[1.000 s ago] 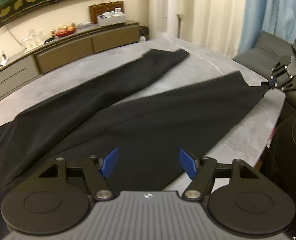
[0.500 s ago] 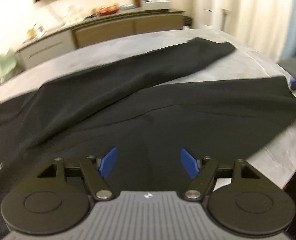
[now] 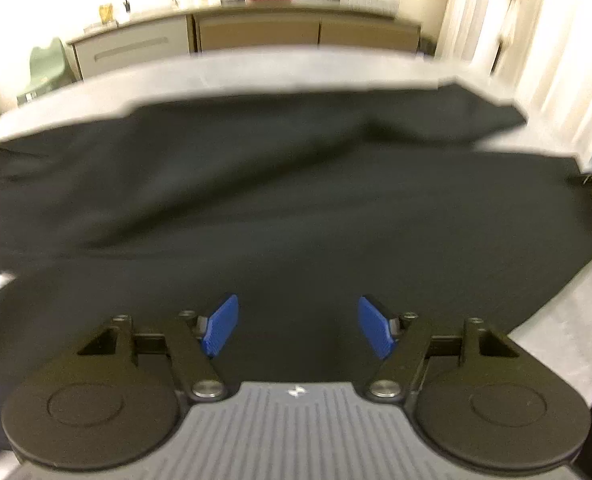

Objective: Fold clothes

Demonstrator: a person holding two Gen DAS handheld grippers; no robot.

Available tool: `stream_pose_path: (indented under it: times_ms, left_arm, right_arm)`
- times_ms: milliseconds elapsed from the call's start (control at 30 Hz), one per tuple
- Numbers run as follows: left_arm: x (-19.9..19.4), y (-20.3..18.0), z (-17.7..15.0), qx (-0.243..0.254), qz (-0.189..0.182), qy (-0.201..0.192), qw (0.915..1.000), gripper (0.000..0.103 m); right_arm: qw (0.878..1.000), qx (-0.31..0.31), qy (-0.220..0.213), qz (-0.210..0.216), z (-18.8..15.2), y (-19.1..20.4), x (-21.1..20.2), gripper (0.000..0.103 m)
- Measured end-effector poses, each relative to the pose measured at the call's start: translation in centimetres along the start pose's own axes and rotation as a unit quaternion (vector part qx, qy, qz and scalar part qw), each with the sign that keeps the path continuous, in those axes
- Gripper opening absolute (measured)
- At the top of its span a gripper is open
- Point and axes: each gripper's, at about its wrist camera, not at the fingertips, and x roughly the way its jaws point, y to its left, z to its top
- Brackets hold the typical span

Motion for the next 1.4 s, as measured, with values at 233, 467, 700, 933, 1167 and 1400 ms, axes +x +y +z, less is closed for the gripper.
stream_pose_path:
  times_ms: [233,467,700,933,1167,1400]
  left_arm:
    - [-11.6,15.9,-5.1,-0.084,0.142,-0.046,0.9853,0.078]
    - [-9.8,25.9,-11.1,-0.182,0.165,0.013,0.9693,0.078]
    - [-6.3,26.3,-10.4,-0.163,0.144,0.012,0.9759,0.023]
    - [-6.1,28.3,-7.5,-0.137,0.139,-0.001,0.9808,0.006]
    - [-7.0,28.3,-9.6,-0.131,0.160,0.004,0.9784,0.050]
    - [-11.5,29.5,-11.4,-0.170,0.187,-0.020,0.9673,0.064]
  right_arm:
    - [0.992,0.016,0.011,-0.128,-0.7,-3.4,-2.0,0.050]
    - [0.997,0.019,-0.042,-0.057,-1.4,2.9,-5.6,0.064]
    - [0.999,0.041,-0.028,-0.014,-2.1,8.6,-2.5,0.068]
    - [0.998,0.063,-0.012,-0.025,-2.5,9.5,-1.0,0.086]
    - [0.993,0.103,0.005,-0.057,-3.3,5.3,-1.2,0.087]
    - [0.991,0.088,0.021,-0.101,-1.7,2.0,-2.7,0.059]
